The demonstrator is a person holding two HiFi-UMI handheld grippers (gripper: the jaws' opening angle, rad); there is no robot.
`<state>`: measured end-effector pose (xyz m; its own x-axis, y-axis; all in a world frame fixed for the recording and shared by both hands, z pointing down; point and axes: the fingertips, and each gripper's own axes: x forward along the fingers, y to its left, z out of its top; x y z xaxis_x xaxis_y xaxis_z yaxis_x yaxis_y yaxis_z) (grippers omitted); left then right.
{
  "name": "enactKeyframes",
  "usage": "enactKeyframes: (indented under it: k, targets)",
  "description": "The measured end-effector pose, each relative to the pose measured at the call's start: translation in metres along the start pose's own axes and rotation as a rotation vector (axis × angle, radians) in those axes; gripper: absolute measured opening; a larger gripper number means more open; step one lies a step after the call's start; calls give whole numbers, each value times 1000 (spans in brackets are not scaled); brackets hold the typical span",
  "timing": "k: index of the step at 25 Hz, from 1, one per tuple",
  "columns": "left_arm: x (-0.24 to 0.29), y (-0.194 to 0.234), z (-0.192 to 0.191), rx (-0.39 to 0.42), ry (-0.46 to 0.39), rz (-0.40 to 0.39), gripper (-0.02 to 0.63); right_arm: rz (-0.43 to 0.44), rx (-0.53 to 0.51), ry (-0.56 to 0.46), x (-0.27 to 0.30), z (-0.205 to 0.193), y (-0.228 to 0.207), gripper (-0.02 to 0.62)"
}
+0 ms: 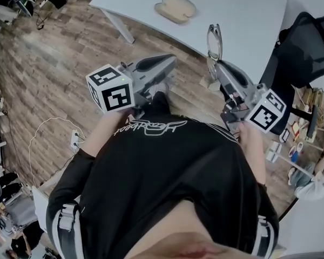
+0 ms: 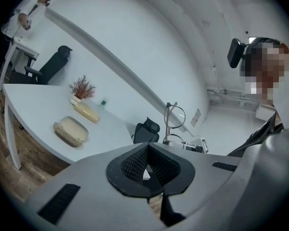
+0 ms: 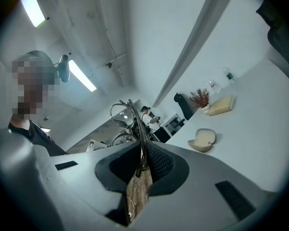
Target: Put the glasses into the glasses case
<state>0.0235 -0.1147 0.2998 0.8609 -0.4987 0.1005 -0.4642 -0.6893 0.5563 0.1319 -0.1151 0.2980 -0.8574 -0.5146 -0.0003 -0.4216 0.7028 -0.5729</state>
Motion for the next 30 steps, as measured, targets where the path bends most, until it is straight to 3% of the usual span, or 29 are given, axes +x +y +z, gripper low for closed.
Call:
enactKeyframes:
  k: [19, 30]
  targets:
    - [34, 160, 112, -40, 51, -48, 6, -110, 35, -15, 145, 68, -91, 32]
    - [44, 216, 133, -52, 62, -53, 6, -136, -4, -9, 193, 84, -125, 32]
